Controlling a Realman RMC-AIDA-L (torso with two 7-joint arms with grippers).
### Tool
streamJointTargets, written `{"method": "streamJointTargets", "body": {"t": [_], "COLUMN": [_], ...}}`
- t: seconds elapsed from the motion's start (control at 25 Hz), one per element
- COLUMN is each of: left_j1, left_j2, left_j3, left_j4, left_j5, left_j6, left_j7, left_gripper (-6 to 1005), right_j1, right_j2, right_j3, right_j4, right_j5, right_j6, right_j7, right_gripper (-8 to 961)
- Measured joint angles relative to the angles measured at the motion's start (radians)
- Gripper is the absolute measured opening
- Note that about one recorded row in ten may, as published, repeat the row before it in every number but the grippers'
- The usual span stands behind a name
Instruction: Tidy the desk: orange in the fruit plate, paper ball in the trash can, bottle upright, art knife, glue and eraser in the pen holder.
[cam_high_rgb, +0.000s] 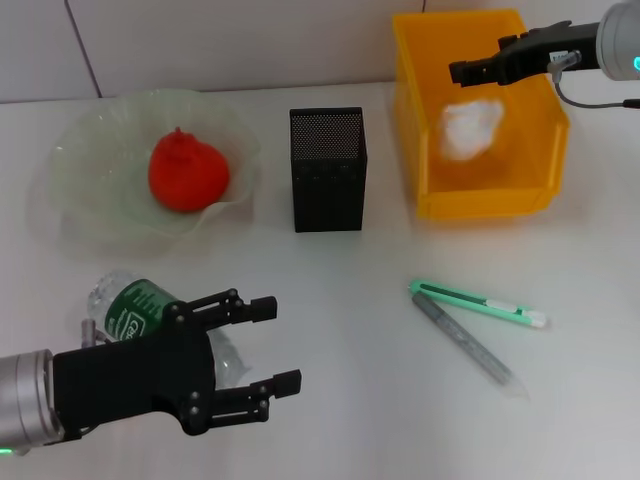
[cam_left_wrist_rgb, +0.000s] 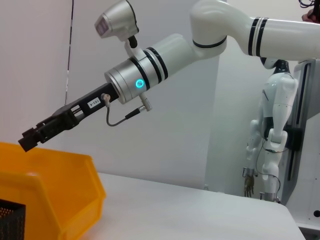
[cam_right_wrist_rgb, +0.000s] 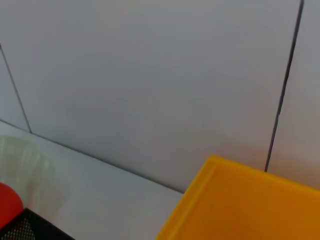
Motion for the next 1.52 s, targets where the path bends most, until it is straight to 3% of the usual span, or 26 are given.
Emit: {"method": "streamJointTargets", "body": {"t": [0.16, 0.36, 0.64, 0.8, 0.84, 1.08, 1.28, 1.36, 1.44, 1.52], "left_j1": [0.002, 0.002, -0.003, -0.003, -0.003, 0.001, 0.004, 0.003, -0.014, -0.014], "left_j2": [0.001, 0.005, 0.006, 0.006, 0.006, 0.015, 0.016, 0.014, 0.0, 0.0], "left_j3": [0.0, 0.0, 0.0, 0.0, 0.0, 0.007, 0.004, 0.002, 0.001, 0.001], "left_j4": [0.0, 0.0, 0.001, 0.001, 0.002, 0.02, 0.087, 0.122, 0.263, 0.263], "left_j5": [0.0, 0.0, 0.0, 0.0, 0.001, 0.016, 0.084, 0.118, 0.245, 0.245], "left_j6": [0.0, 0.0, -0.006, -0.007, -0.006, 0.004, 0.006, 0.006, 0.006, 0.006], "left_j7": [0.0, 0.0, 0.005, 0.038, 0.05, 0.13, 0.168, 0.169, 0.143, 0.143], "left_gripper": [718, 716, 715, 714, 713, 712, 711, 710, 710, 709], "right_j1": [0.0, -0.04, -0.191, -0.259, -0.307, -0.426, -0.497, -0.502, -0.518, -0.525], "right_j2": [0.005, 0.013, 0.019, 0.021, 0.021, 0.017, 0.014, 0.014, 0.013, 0.013], "right_j3": [0.0, 0.0, -0.001, 0.0, -0.001, 0.019, 0.039, 0.04, 0.045, 0.049], "right_j4": [-0.01, -0.124, -0.347, -0.362, -0.334, -0.164, 0.098, 0.136, 0.215, 0.237], "right_j5": [-0.005, 0.035, 0.329, 0.453, 0.551, 0.717, 0.7, 0.694, 0.691, 0.691], "right_j6": [0.002, -0.071, -0.344, -0.45, -0.512, -0.659, -0.739, -0.741, -0.745, -0.748], "right_j7": [0.0, 0.005, -0.018, -0.111, -0.204, -0.486, -0.829, -0.867, -0.945, -0.966], "right_gripper": [833, 833, 833, 833, 833, 834, 834, 834, 834, 834]}}
